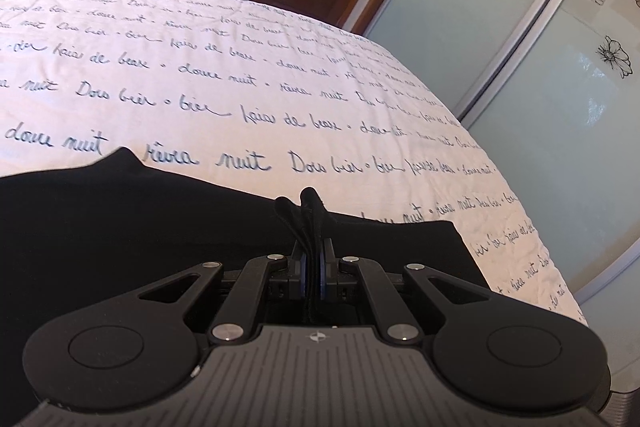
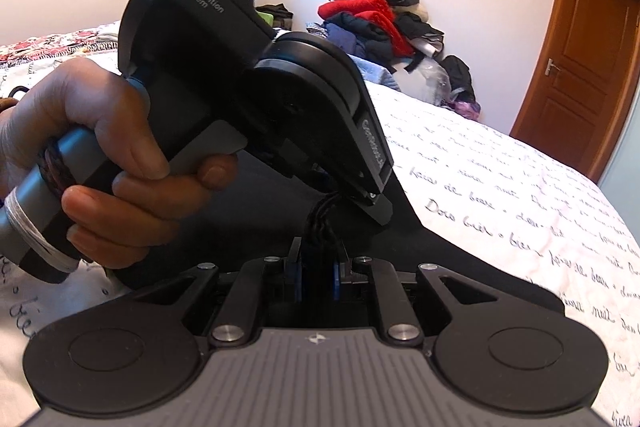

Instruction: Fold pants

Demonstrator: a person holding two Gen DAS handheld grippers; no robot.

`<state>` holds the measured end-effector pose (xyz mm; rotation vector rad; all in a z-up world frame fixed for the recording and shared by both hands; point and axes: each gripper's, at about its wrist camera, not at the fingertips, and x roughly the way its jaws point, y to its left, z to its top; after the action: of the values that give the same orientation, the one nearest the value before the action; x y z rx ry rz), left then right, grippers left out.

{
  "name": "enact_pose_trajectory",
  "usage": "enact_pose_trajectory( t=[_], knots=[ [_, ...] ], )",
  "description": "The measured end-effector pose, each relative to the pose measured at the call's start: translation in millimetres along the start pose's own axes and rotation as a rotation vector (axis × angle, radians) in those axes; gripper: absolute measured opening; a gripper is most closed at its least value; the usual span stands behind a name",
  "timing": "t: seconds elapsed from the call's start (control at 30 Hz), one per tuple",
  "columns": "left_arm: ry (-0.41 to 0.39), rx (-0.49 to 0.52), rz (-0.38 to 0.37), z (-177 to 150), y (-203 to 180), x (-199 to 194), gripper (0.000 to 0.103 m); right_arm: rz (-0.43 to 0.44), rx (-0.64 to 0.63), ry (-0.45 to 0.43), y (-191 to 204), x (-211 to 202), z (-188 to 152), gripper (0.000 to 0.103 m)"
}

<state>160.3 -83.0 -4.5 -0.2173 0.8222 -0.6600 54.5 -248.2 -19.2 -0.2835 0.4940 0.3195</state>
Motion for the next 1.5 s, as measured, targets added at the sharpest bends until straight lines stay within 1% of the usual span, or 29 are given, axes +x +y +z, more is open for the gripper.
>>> enact_pose_trajectory(
  t=[0.17, 0.27, 0.47, 0.57, 0.73, 0.77, 0.83, 0.93, 0.97, 1.0, 1.07, 1.13, 1.2, 1.27, 1.33, 1.4, 1.43, 1.5],
  knots=[
    [-0.008, -0.003, 0.020, 0, 10, -6, 0.009, 0.026, -0.014, 0.000, 9, 0, -5, 0.013],
    [-0.008, -0.001, 0.031, -1, 16, -8, 0.009, 0.039, -0.022, 0.003, 17, -6, 0, 0.013],
    [0.005, -0.011, 0.049, -6, 26, -8, 0.009, 0.068, -0.029, 0.024, 13, 3, 0, 0.013],
    [0.020, -0.017, 0.059, -7, 30, -6, 0.012, 0.075, -0.035, 0.037, 11, 7, -1, 0.013],
    [0.012, 0.023, 0.132, -5, 29, -9, 0.020, 0.087, -0.024, 0.062, 9, 14, -3, 0.015],
    [0.001, 0.025, 0.150, -4, 29, -10, 0.022, 0.094, -0.021, 0.066, 10, 17, 0, 0.016],
    [-0.013, 0.027, 0.173, -1, 32, -13, 0.022, 0.099, -0.007, 0.060, 9, 19, 0, 0.022],
    [-0.021, 0.034, 0.210, 4, 34, -15, 0.022, 0.124, 0.015, 0.050, 6, 15, 2, 0.039],
    [-0.024, 0.043, 0.227, 5, 33, -15, 0.022, 0.131, 0.021, 0.048, 5, 14, 3, 0.050],
    [-0.026, 0.054, 0.243, 7, 32, -16, 0.022, 0.142, 0.022, 0.040, 4, 11, 4, 0.052],
    [-0.033, 0.080, 0.249, 9, 29, -18, 0.022, 0.190, 0.038, 0.001, -1, -2, 10, 0.052],
    [-0.033, 0.105, 0.250, 9, 25, -18, 0.026, 0.228, 0.097, -0.049, -13, -18, 16, 0.052],
    [-0.001, 0.149, 0.273, 7, 20, -12, 0.036, 0.198, 0.151, -0.064, -28, -25, 20, 0.052],
    [0.022, 0.172, 0.312, 1, 17, -4, 0.036, 0.140, 0.171, -0.023, -39, -19, 18, 0.052],
    [0.011, 0.181, 0.321, -4, 16, -3, 0.036, 0.077, 0.167, 0.059, -42, -6, 12, 0.052],
    [0.000, 0.183, 0.334, -4, 13, -7, 0.036, 0.066, 0.142, 0.138, -39, 5, 3, 0.052],
    [-0.006, 0.179, 0.337, -4, 13, -9, 0.036, 0.062, 0.123, 0.148, -36, 5, 1, 0.052],
    [-0.023, 0.165, 0.347, -2, 14, -13, 0.039, 0.060, 0.125, 0.123, -32, -2, 2, 0.052]
  ],
)
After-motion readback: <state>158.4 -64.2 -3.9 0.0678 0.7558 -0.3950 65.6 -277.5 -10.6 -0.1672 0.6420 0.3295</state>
